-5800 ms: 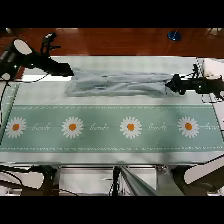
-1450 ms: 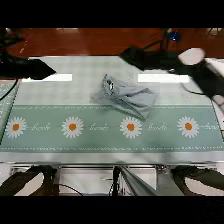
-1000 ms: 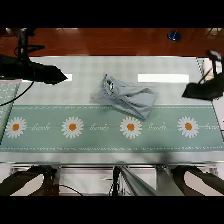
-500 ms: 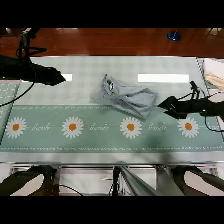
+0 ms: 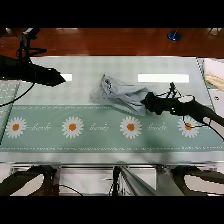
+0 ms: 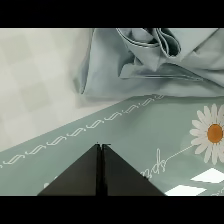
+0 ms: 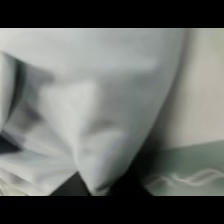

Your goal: Fold the shirts.

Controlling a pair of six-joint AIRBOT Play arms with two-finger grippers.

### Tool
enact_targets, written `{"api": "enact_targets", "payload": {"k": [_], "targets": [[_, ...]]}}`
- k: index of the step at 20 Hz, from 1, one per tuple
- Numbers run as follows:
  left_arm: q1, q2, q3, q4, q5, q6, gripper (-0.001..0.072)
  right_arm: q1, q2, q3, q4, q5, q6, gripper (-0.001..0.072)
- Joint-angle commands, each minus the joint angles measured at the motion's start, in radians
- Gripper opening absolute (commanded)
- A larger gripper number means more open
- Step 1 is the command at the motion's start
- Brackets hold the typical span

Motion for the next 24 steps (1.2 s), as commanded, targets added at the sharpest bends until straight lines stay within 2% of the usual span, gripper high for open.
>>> {"api": "enact_targets", "payload": {"k": [1,3,4,7,8,10,12,13,15,20,24], "targets": [[-0.001,-0.001,0.0,0.0,-0.002,0.003,0.0022,0.026,0.011,0.101,0.062,0.065,-0.093,0.0031],[-0.001,-0.001,0.0,0.0,-0.002,0.024,0.0022,-0.001,0.085,0.216,0.008,0.193,-0.101,0.003],[-0.001,-0.001,0.0,0.001,-0.002,0.025,0.0022,-0.019,0.134,0.282,-0.042,0.262,-0.052,0.003],[-0.001,-0.001,0.0,0.0,-0.002,0.027,0.0022,-0.092,0.304,0.551,-0.297,0.528,0.259,0.003],[-0.001,-0.001,0.0,0.0,-0.002,0.027,0.0022,-0.126,0.347,0.658,-0.383,0.649,0.349,0.003],[-0.001,-0.001,0.0,0.0,-0.002,0.027,0.0022,-0.203,0.388,0.849,-0.511,0.911,0.451,0.003],[-0.001,-0.001,0.0,-0.001,-0.002,0.046,0.0022,-0.288,0.383,0.968,-0.608,1.218,0.475,0.003],[-0.001,-0.001,0.0,-0.001,-0.002,0.046,0.0022,-0.33,0.388,0.982,-0.62,1.268,0.475,0.0029],[-0.002,-0.001,0.0,-0.004,-0.01,0.046,0.0022,-0.432,0.404,0.988,-0.547,1.265,0.491,0.0029],[-0.002,-0.001,0.0,-0.011,-0.054,0.065,0.0022,-0.576,0.383,0.987,-0.741,1.266,0.505,0.0029],[-0.002,-0.001,0.0,-0.011,-0.079,0.079,0.0022,-0.614,0.325,0.986,-0.742,1.266,0.576,0.0029]]}}
